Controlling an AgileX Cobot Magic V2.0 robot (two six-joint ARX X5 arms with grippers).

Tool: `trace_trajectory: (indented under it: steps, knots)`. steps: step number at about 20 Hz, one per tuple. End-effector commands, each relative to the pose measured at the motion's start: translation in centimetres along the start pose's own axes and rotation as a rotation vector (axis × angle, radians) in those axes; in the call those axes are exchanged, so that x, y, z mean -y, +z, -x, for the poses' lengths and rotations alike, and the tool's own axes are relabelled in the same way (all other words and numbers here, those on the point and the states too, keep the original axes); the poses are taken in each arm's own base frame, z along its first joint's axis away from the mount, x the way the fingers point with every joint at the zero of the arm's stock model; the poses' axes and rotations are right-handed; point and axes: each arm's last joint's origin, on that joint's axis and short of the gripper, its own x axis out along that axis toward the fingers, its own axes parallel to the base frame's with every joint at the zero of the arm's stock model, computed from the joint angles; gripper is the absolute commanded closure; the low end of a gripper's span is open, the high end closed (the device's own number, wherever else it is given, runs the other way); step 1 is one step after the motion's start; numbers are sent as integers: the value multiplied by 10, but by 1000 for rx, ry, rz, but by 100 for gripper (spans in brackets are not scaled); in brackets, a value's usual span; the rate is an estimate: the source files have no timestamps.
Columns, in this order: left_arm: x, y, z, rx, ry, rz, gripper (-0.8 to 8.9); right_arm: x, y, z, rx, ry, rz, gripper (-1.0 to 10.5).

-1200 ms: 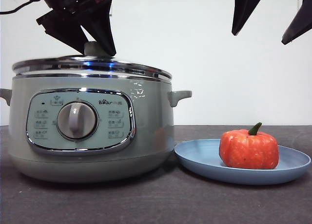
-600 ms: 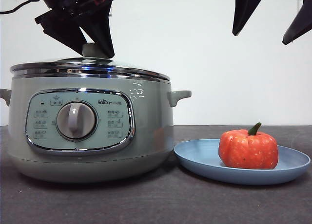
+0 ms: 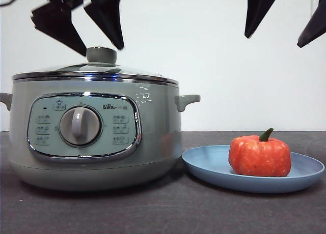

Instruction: Take the pumpkin out from the steamer,put the pumpkin in the blue plate,close the lid

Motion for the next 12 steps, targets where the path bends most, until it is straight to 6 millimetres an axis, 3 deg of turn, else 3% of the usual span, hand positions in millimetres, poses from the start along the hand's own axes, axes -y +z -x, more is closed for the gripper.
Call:
trace_trajectory:
  steps: [1, 3, 6, 7, 10, 12]
  knots:
    - [1, 1, 30, 63, 5, 19, 338, 1, -2, 8, 30, 1, -7, 321]
    - [2, -4, 57, 93, 7, 19, 343, 2, -2, 21, 73, 5, 0, 344]
    - [4, -16, 96, 137, 13, 18, 350, 4, -4, 41, 148, 11, 5, 519]
    - [4, -20, 106, 154, 14, 16, 396, 4, -5, 47, 169, 12, 10, 580]
    - [5, -28, 128, 197, 28, -21, 840, 6, -7, 63, 239, 14, 38, 837]
    - [4, -34, 137, 235, 71, -35, 822, 7, -9, 71, 312, 19, 43, 958]
